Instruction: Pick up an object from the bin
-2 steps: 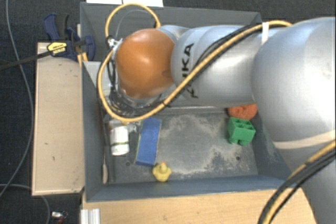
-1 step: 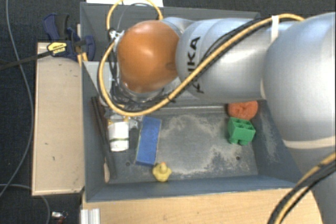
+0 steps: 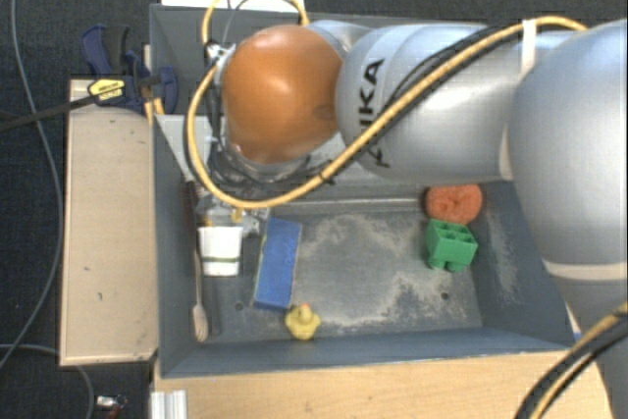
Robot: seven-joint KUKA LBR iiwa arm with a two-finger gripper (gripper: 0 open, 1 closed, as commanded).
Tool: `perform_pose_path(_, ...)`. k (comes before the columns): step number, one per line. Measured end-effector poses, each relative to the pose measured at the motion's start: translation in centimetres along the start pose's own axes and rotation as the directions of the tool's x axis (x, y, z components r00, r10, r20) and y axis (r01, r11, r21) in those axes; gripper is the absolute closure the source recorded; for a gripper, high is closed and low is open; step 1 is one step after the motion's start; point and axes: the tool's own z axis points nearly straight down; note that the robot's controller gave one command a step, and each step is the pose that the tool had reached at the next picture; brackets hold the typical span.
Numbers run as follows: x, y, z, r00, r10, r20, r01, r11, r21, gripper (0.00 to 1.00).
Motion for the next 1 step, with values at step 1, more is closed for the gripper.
perform_pose_path(1, -0.02, 0.04, -3.98, 1.0, 0.001, -0.003, -0.001, 1.0, -0.005, 1.0)
